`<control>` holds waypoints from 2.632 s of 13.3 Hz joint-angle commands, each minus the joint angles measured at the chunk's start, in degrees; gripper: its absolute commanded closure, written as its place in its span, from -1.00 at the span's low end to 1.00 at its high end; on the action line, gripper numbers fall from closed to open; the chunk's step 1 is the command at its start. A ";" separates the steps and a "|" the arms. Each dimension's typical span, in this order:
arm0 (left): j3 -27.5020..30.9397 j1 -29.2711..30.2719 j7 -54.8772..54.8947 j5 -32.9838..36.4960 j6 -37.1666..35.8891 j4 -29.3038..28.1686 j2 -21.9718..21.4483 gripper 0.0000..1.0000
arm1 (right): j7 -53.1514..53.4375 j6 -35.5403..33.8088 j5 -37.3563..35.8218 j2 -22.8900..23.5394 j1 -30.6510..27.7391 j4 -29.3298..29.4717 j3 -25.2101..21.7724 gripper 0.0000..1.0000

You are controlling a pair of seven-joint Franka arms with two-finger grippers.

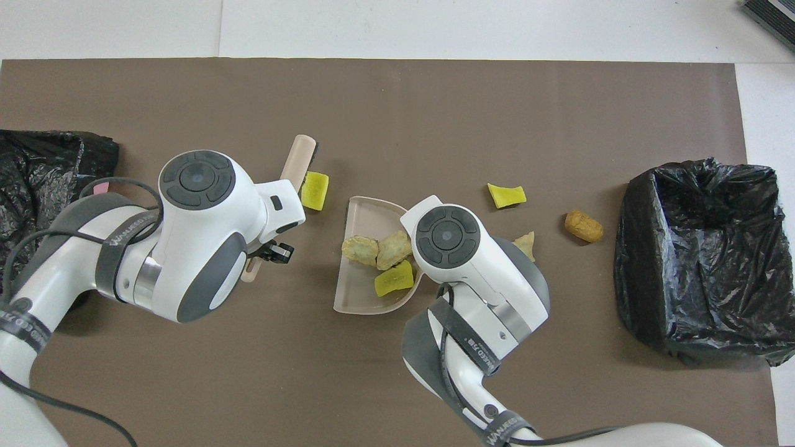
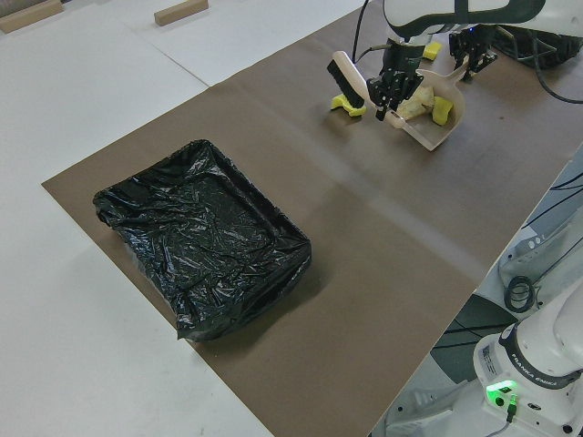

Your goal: Sweep and dump trash in bin

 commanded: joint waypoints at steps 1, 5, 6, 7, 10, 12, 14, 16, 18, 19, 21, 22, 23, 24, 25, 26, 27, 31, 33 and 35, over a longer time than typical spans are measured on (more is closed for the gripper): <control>0.39 1.82 5.30 6.52 -1.55 5.99 6.19 1.00 | 3.26 -1.74 0.92 -0.53 -0.40 0.31 0.19 1.00; 0.57 3.59 13.05 10.23 -0.93 4.26 6.65 1.00 | 3.52 -1.83 0.92 -0.53 -0.40 0.31 0.18 1.00; 0.40 3.33 14.01 10.15 -0.93 2.60 5.78 1.00 | 3.44 -1.83 0.92 -0.53 -0.40 0.31 0.27 1.00; 0.31 2.89 16.55 10.14 -0.93 1.10 4.90 1.00 | 3.52 -1.83 1.01 -0.53 -0.40 0.31 0.27 1.00; -0.13 0.26 20.26 8.92 -2.25 -2.59 2.35 1.00 | 3.44 -1.83 0.92 -0.53 -0.40 0.31 0.27 1.00; -0.13 -1.77 19.39 3.41 -2.25 -5.76 0.33 1.00 | 3.44 -1.83 0.92 -0.53 -0.40 0.22 0.19 1.00; -0.13 -4.39 15.54 -1.00 -2.25 -7.70 -1.08 1.00 | 3.00 -1.75 0.92 -0.44 -0.57 0.22 0.18 1.00; -0.22 -7.30 11.58 -1.63 -2.34 -9.11 -2.14 1.00 | 3.00 -1.66 0.92 -0.44 -0.57 0.14 0.18 1.00; -0.66 -7.66 9.90 -7.57 -2.95 -9.11 -2.32 1.00 | 2.91 -1.66 1.01 -0.44 -0.66 0.14 0.18 1.00; -0.66 -7.66 7.80 -9.09 -3.74 -8.85 -2.41 1.00 | 2.82 -1.66 0.92 -0.53 -0.84 0.14 0.18 1.00; -0.66 -7.57 1.66 -11.81 -4.71 -7.97 -3.54 1.00 | 2.47 -1.57 0.92 -0.44 -0.93 0.14 0.19 1.00; -0.57 -7.57 -1.41 -12.96 -4.37 -7.97 -3.64 1.00 | 1.86 -1.48 0.92 -0.44 -1.10 0.14 0.18 1.00; -0.57 -7.57 -4.32 -12.97 -4.01 -7.97 -3.64 1.00 | 0.55 -1.31 0.92 -0.44 -1.28 0.14 0.18 1.00; -0.57 -7.57 -7.74 -12.97 -3.49 -7.88 -3.55 1.00 | -0.51 -1.13 0.92 -0.35 -1.36 0.14 0.18 1.00; -0.57 -7.57 -11.17 -12.97 -1.66 -7.97 -3.29 1.00 | -1.21 -1.13 0.92 -0.35 -1.45 0.14 0.18 1.00; -0.57 -7.57 -14.77 -12.97 1.76 -7.97 -3.02 1.00 | -2.53 -1.04 0.92 -0.27 -1.63 0.14 0.18 1.00; -0.57 -7.66 -17.94 -12.97 4.75 -8.14 -2.67 1.00 | -4.02 -0.52 0.92 -0.09 -2.15 0.14 0.18 1.00; -0.22 -7.31 -20.59 -12.09 5.39 -8.67 -2.76 1.00 | -7.70 2.29 3.97 0.35 -3.03 0.05 0.27 1.00; -0.22 -7.40 -25.24 -11.92 5.13 -9.02 -3.11 1.00 | -12.89 3.43 8.73 0.44 -4.70 -0.13 0.18 1.00; -0.40 -7.48 -29.99 -11.92 5.04 -10.07 -3.55 1.00 | -15.01 5.54 12.41 0.26 -6.02 -0.21 0.18 1.00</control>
